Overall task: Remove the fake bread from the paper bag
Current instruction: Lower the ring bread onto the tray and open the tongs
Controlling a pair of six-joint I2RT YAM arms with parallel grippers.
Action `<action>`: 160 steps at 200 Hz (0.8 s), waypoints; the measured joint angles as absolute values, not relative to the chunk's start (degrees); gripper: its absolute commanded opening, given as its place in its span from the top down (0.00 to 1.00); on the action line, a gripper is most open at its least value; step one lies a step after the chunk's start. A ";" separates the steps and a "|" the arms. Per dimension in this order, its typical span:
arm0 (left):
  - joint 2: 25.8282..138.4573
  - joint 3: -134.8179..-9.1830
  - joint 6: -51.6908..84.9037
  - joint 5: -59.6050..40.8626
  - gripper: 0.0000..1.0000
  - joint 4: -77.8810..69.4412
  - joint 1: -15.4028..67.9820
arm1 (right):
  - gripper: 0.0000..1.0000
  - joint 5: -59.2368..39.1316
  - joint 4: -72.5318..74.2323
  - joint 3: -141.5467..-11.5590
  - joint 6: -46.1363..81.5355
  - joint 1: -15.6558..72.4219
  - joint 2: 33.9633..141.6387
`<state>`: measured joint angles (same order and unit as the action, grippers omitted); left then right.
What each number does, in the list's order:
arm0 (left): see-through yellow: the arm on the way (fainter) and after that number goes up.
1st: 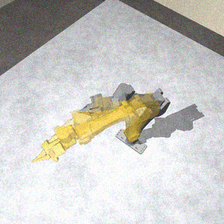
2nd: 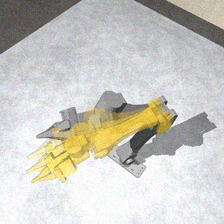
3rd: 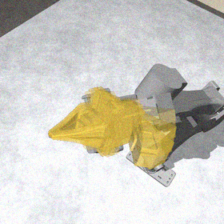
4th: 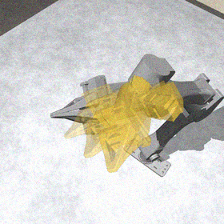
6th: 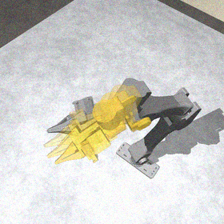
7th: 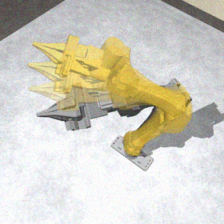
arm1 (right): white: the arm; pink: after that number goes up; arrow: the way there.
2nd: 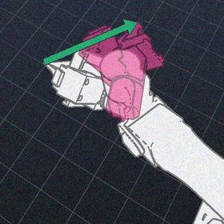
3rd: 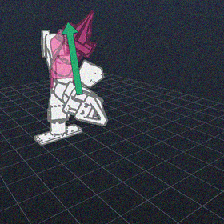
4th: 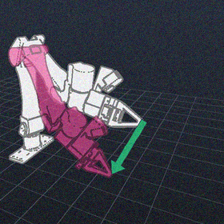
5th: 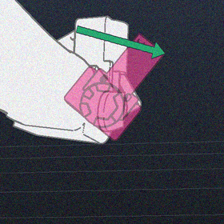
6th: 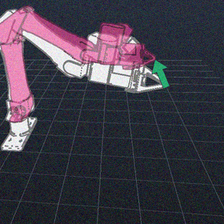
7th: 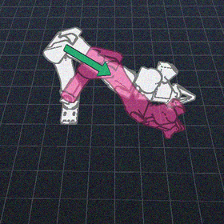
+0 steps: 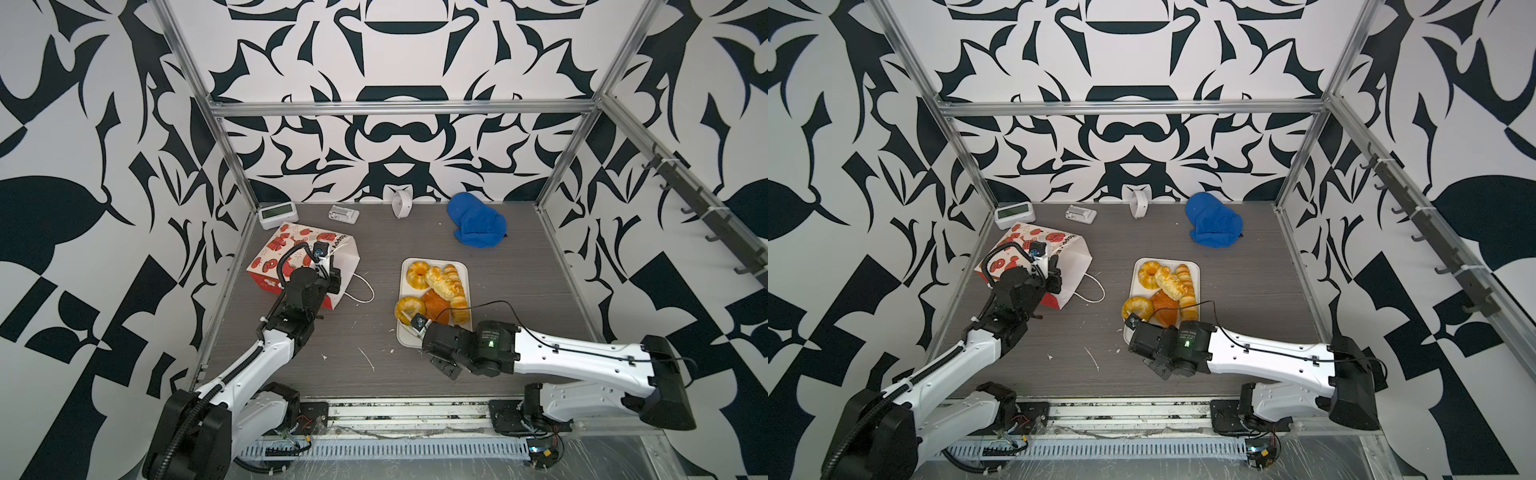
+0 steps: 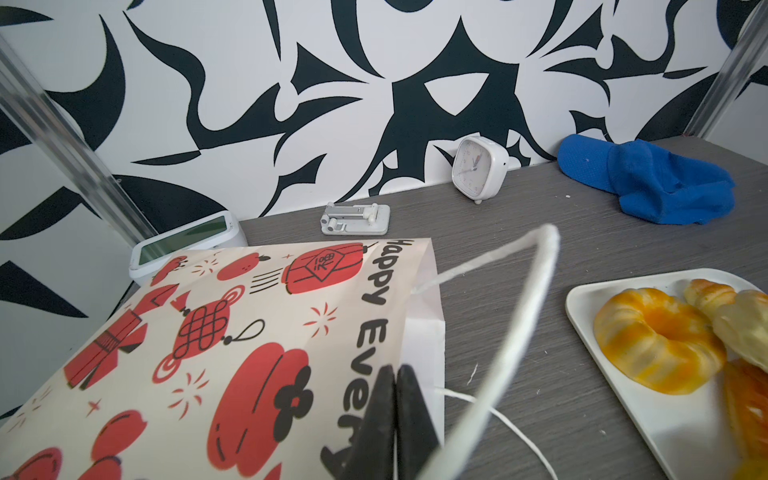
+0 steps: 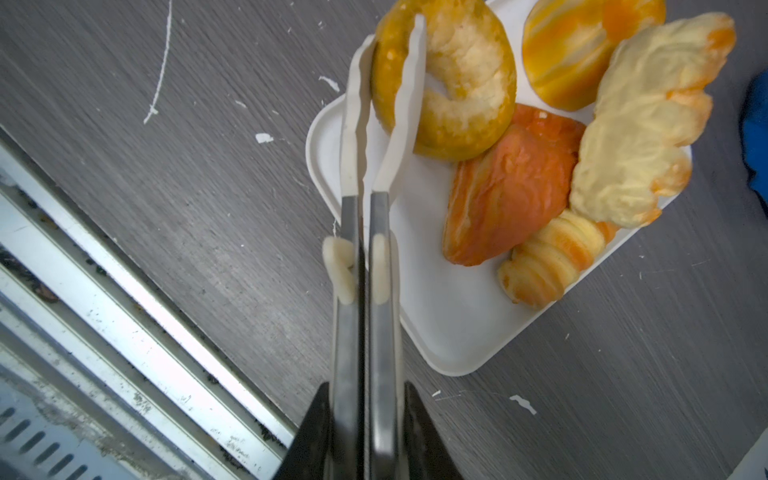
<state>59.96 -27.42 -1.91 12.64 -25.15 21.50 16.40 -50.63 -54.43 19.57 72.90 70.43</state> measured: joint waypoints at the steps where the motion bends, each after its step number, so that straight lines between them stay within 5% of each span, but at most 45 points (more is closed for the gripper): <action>1: 59.96 -27.42 -1.91 12.67 0.93 -25.17 21.50 | 1.00 16.38 -50.70 -54.43 19.70 73.01 70.46; 63: 59.96 -26.70 -1.80 12.60 0.93 -26.85 21.50 | 1.00 13.43 -52.93 -52.16 24.88 75.11 70.52; 160: 59.94 -26.46 -1.72 12.58 0.93 -27.22 21.50 | 0.69 12.27 -52.82 -51.55 28.40 75.42 64.99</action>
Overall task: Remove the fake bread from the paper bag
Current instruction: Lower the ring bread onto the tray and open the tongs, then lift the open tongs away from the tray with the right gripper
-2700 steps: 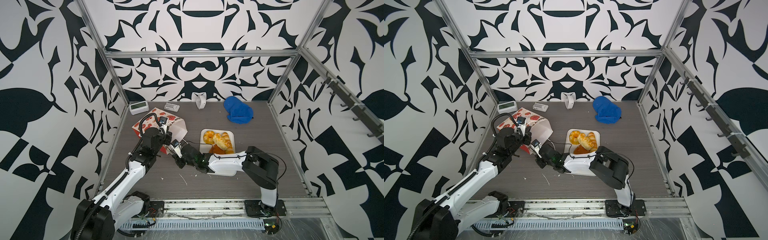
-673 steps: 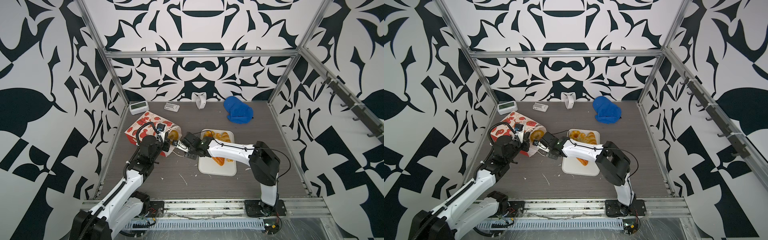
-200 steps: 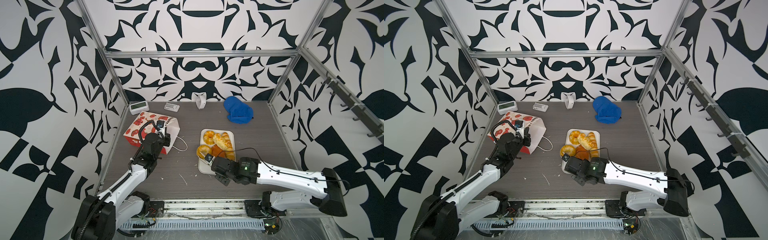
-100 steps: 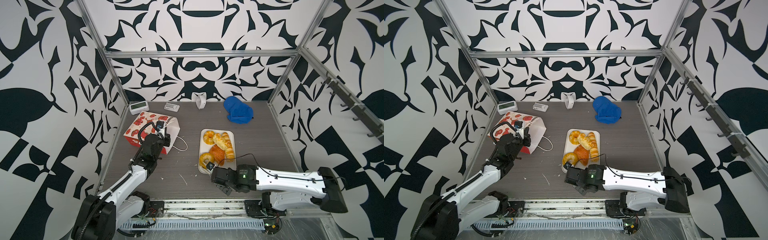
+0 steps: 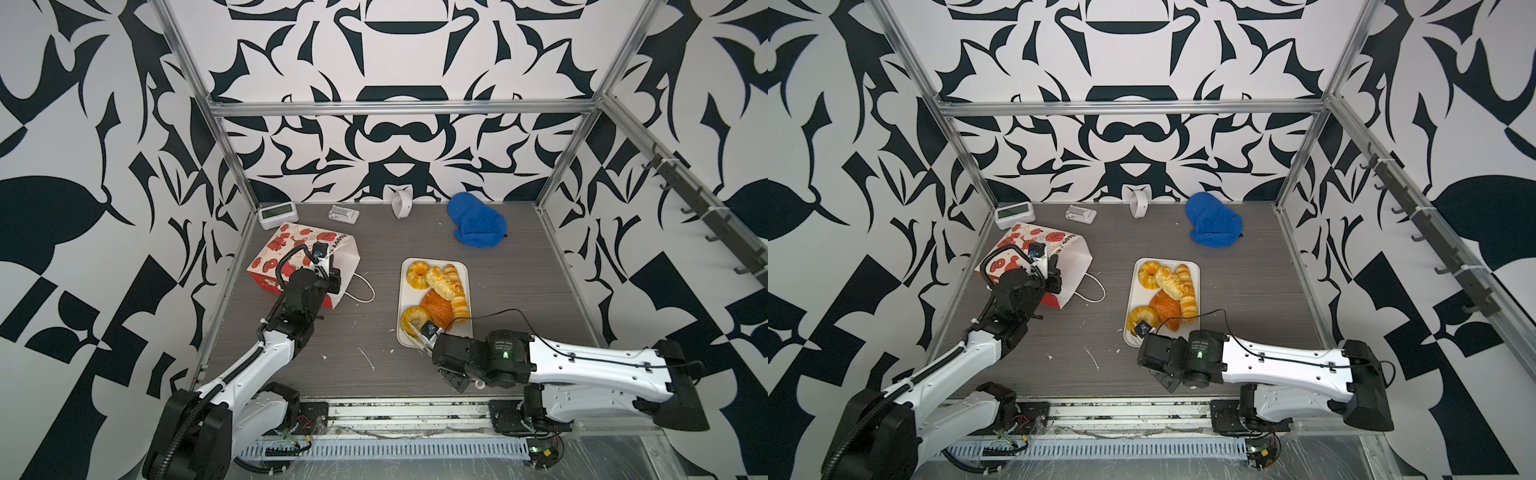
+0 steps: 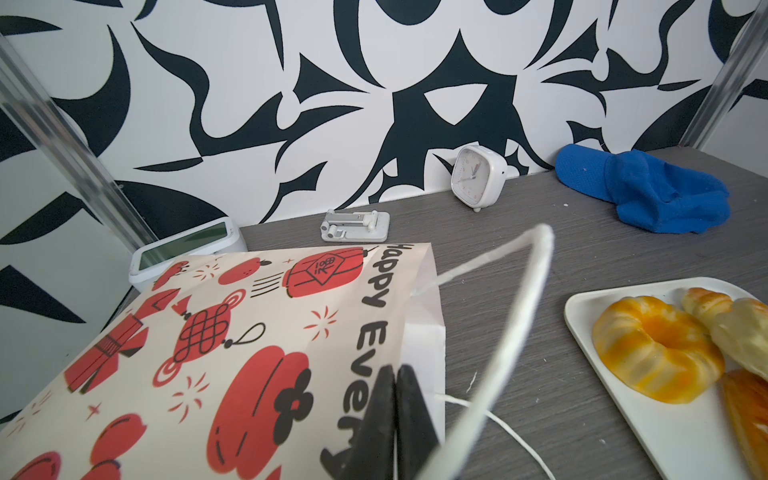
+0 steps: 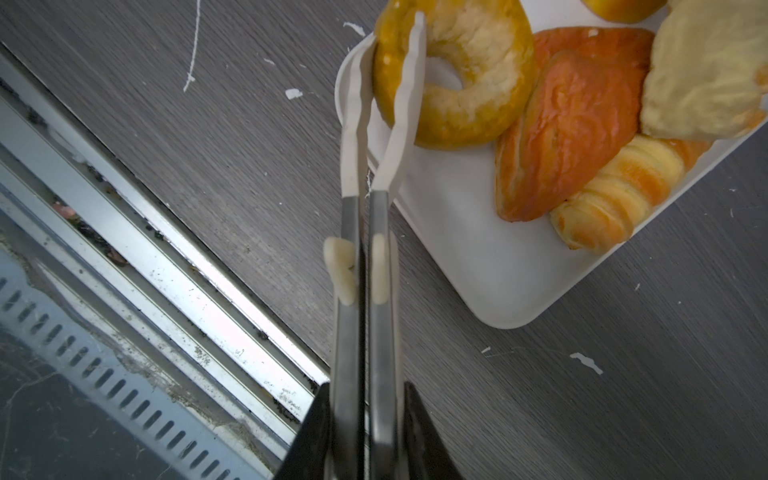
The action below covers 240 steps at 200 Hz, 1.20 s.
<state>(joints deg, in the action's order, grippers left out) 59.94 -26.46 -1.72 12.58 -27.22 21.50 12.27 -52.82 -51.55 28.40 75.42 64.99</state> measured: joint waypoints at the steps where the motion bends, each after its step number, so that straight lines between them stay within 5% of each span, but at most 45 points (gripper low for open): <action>1: 59.94 -26.46 -1.72 12.58 0.93 -27.22 21.50 | 0.69 12.25 -52.82 -51.55 28.38 75.42 64.97; 164: 59.75 -25.87 -1.67 12.19 0.93 -28.47 21.50 | 0.65 13.17 -46.50 -50.50 26.83 75.46 56.66; 240: 59.75 -25.87 -1.28 12.14 0.93 -28.53 21.50 | 0.67 34.20 -49.25 -50.50 30.02 72.38 52.10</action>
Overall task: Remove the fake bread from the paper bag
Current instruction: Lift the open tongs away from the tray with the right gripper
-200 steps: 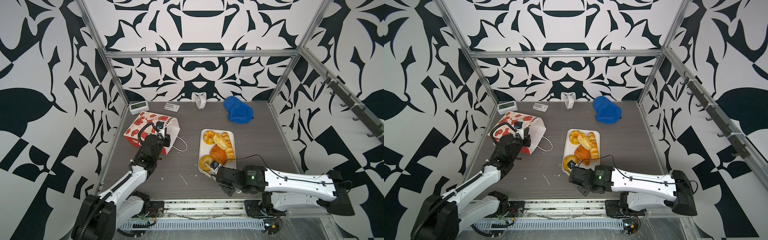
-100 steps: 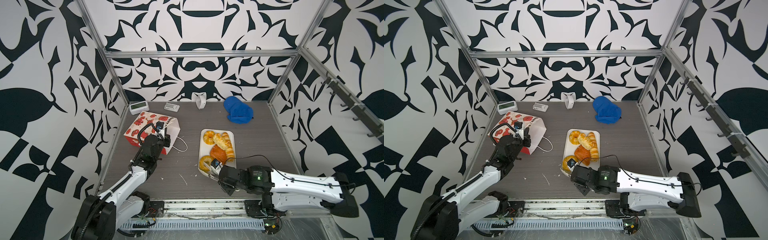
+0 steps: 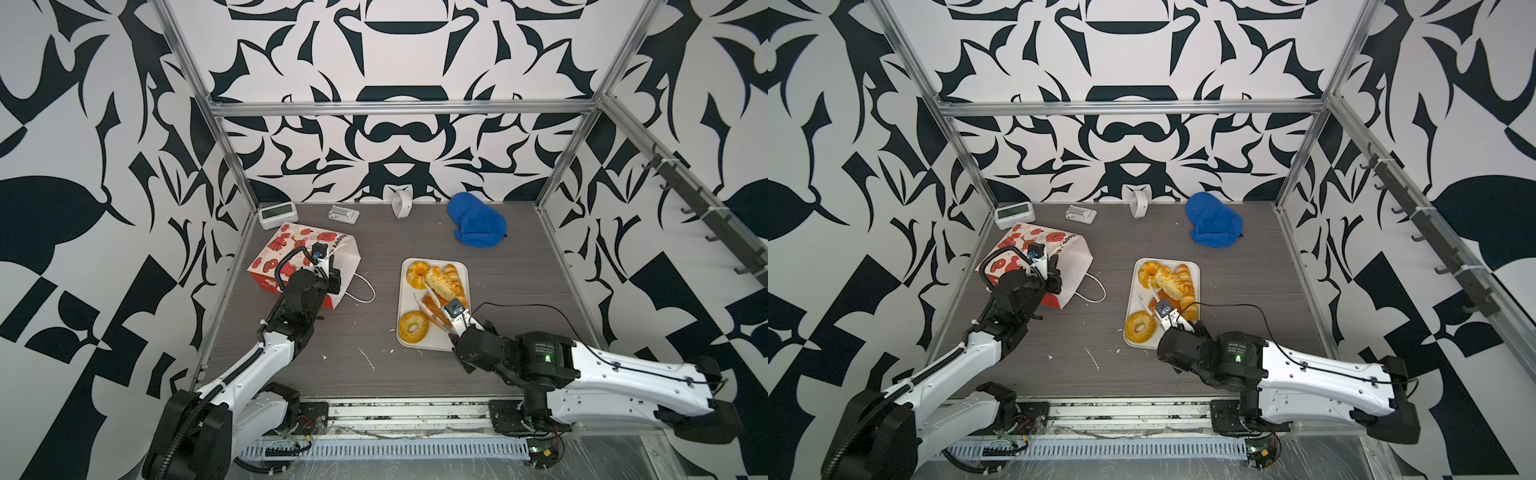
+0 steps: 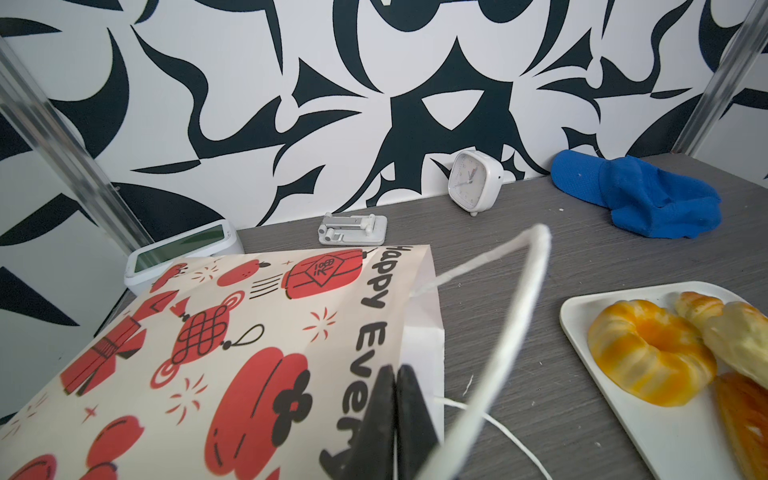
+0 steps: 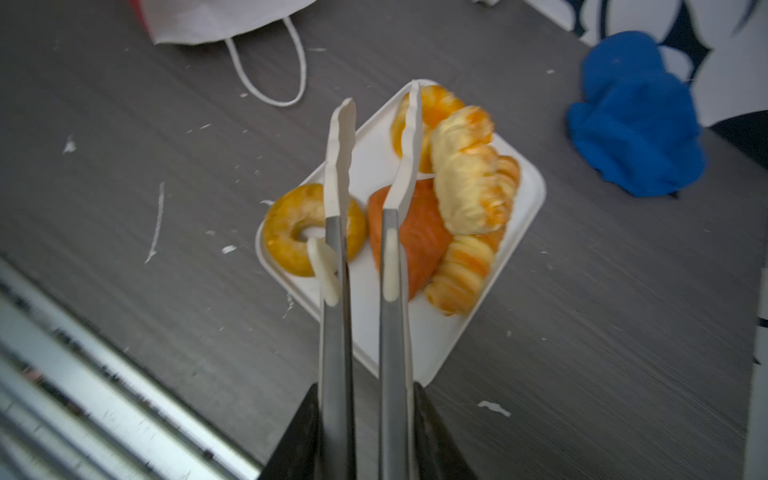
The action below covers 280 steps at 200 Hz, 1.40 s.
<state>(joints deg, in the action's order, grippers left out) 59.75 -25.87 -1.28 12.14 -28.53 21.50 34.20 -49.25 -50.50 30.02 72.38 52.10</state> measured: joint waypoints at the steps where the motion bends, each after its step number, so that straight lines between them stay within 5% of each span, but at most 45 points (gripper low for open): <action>1: 59.75 -25.87 -1.28 12.14 0.93 -28.53 21.50 | 0.67 34.59 -49.30 -50.50 30.06 72.01 51.92; 77: 59.96 -25.67 -0.64 10.63 0.92 -32.40 21.50 | 0.71 35.00 -43.13 -42.30 28.21 38.15 43.38; 149: 61.25 -24.71 0.01 9.78 0.92 -35.18 21.50 | 0.72 19.44 -28.77 -38.50 25.52 14.94 66.22; 198: 60.86 -24.32 0.19 9.39 0.92 -36.25 21.47 | 0.73 14.68 -22.13 -42.72 25.50 7.62 78.61; 280: 60.80 -23.97 1.30 8.25 0.92 -37.19 21.43 | 0.51 7.38 -17.89 -44.21 28.25 3.01 89.60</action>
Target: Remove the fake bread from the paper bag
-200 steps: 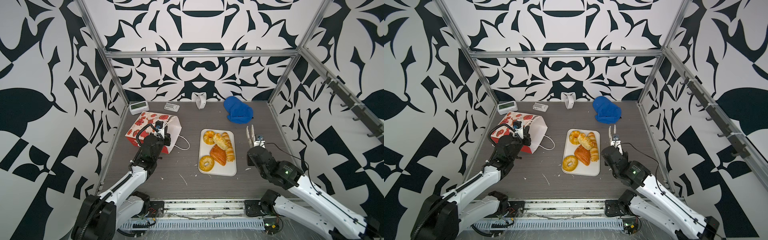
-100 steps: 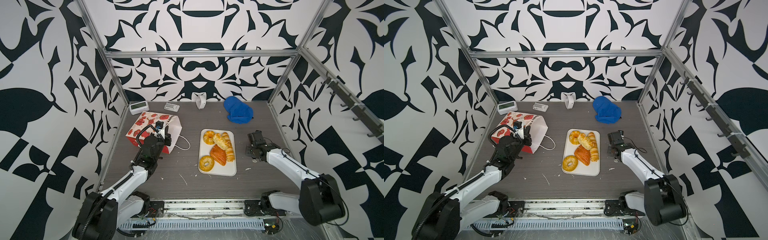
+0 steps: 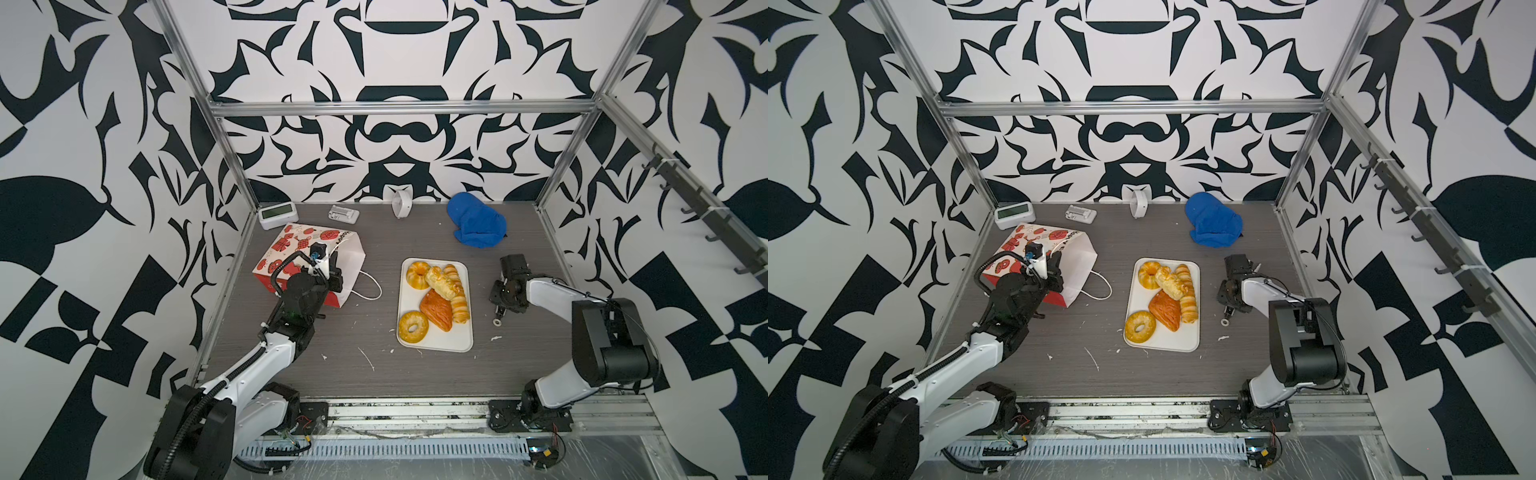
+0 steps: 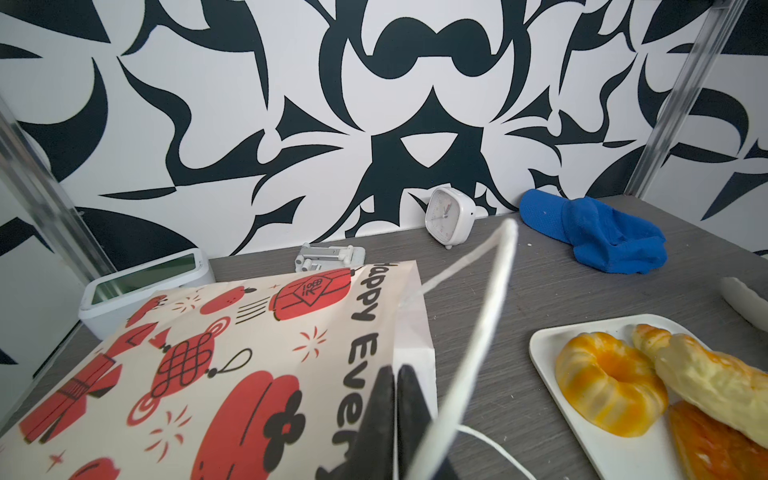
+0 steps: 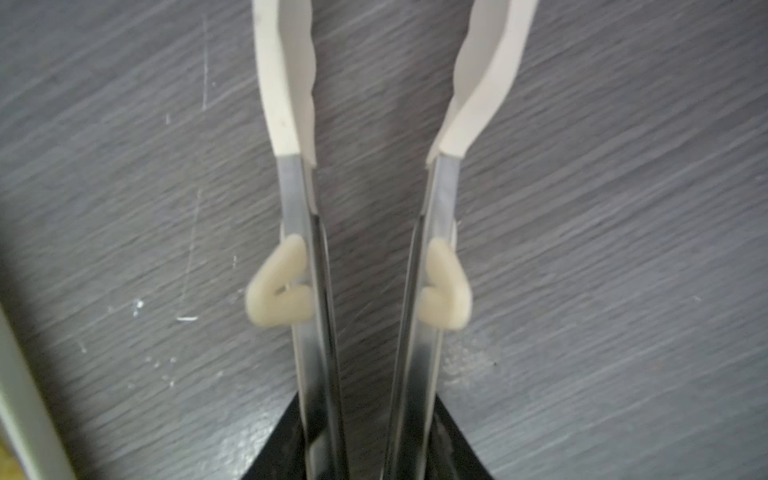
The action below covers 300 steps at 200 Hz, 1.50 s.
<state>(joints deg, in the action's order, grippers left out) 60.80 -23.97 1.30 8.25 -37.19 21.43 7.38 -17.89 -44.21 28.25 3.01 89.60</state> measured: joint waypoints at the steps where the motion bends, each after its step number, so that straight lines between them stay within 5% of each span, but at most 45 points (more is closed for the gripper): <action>1: 60.80 -23.97 1.32 8.19 0.92 -37.21 21.43 | 0.50 7.35 -17.87 -44.21 28.53 3.01 89.58; 45: 59.20 -24.16 2.46 6.59 0.91 -36.91 21.43 | 0.35 5.91 -18.15 -42.72 28.71 2.98 87.57; 160: 58.35 -39.51 12.62 0.19 0.91 -27.62 21.50 | 0.36 6.44 -25.36 -38.61 30.52 2.98 63.33; 300: 78.76 -58.33 22.41 -9.30 0.93 -32.84 24.49 | 0.38 2.92 -22.63 -34.98 31.20 2.98 62.37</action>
